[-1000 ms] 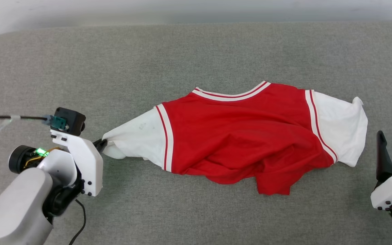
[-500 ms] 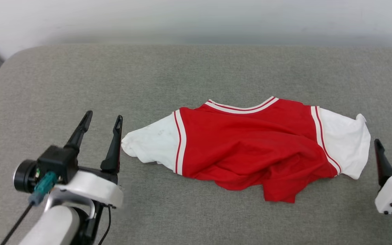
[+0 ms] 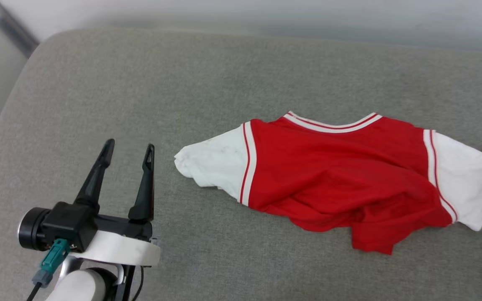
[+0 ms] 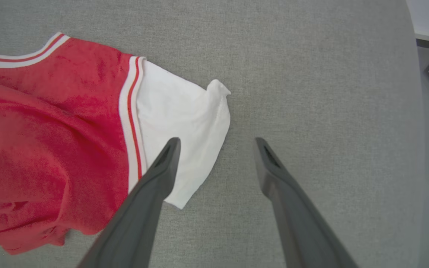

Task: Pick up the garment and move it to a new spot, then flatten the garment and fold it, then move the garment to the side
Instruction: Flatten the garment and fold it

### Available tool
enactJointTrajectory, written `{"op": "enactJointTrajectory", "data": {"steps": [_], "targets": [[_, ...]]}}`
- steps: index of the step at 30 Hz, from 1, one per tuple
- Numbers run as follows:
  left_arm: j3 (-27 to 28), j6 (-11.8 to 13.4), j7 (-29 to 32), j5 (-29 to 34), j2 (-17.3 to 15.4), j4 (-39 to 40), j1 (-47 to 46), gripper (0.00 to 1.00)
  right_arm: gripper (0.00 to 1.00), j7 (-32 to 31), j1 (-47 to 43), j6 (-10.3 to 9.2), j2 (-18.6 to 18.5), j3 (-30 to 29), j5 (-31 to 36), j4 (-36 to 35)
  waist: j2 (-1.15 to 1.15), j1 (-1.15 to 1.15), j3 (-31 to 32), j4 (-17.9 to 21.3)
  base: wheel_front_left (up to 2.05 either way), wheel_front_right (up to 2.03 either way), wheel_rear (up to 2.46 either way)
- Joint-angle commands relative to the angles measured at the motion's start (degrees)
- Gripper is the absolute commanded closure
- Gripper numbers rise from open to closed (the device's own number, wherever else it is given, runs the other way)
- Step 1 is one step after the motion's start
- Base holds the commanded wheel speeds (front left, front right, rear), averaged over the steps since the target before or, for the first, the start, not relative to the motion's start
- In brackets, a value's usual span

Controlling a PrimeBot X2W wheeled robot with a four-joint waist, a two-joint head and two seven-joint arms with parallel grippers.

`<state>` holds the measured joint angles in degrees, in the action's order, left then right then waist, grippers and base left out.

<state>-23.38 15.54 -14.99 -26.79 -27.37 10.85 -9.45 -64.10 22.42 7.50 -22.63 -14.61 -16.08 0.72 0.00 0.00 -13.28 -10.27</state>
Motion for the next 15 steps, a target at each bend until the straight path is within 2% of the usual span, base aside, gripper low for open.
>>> {"op": "enactJointTrajectory", "data": {"steps": [1, 7, 15], "targets": [[0.4, -0.5, -0.3, 0.4, 0.3, 0.1, -0.8, 0.00, 0.00, -0.7, 1.6, -0.02, -0.6, -0.5, 0.2, 1.3, 0.00, 0.00, -1.8, -1.6, 0.00, 0.00, 0.00], [1.2, -2.2, -0.3, 1.2, 1.6, -0.4, -2.2, 0.00, 0.00, -3.1, 8.5, -0.02, -1.0, -2.6, 3.2, 10.1, 0.00, 0.00, -4.9, -4.1, 0.00, 0.00, 0.00], [3.1, -3.7, -0.3, 2.2, 2.7, 0.2, -3.5, 0.00, 0.00, -1.8, 11.8, -0.02, -0.9, -2.9, 5.5, 17.8, 0.00, 0.00, -7.6, -6.0, 0.00, 0.00, 0.00]]}}
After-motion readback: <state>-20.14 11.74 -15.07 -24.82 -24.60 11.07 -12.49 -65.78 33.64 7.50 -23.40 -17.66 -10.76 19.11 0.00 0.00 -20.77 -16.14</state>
